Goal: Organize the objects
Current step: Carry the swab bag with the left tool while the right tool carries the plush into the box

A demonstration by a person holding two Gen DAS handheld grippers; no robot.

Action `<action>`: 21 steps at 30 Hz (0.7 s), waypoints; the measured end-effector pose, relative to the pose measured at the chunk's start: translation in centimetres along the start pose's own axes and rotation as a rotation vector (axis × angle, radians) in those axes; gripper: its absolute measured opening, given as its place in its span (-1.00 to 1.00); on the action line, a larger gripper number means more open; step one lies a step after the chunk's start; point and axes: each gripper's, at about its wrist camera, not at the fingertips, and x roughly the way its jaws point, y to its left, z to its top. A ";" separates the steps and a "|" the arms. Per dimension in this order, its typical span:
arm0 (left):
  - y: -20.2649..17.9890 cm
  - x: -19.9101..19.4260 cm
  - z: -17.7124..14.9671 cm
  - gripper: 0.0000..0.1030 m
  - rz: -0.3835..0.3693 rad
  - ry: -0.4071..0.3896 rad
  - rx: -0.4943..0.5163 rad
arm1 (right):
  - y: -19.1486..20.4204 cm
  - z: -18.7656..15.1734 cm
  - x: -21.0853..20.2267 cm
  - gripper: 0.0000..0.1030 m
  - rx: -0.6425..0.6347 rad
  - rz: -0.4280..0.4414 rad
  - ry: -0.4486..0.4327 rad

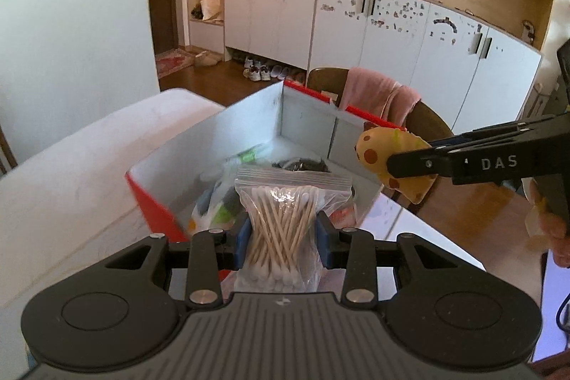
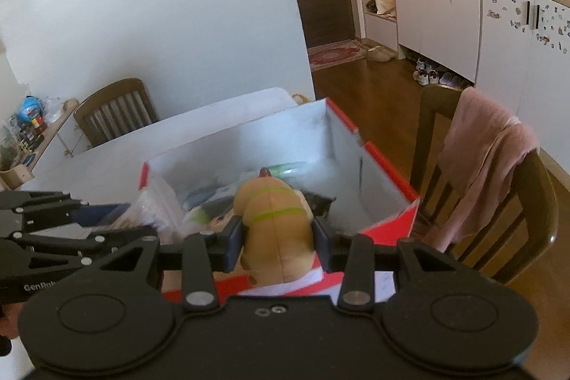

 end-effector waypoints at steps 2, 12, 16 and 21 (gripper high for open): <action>-0.2 0.7 1.2 -0.30 0.010 -0.008 0.023 | -0.6 0.7 0.4 -0.20 -0.003 -0.003 -0.004; 0.6 6.9 5.6 -0.30 0.045 0.030 0.048 | -2.0 2.8 4.4 -0.20 -0.038 -0.011 0.028; 1.0 9.9 6.5 -0.30 0.056 0.075 0.053 | -2.1 2.7 6.1 -0.20 -0.074 -0.024 0.055; 1.2 12.8 6.9 -0.30 0.071 0.113 0.064 | -2.0 2.4 8.0 -0.20 -0.109 -0.018 0.107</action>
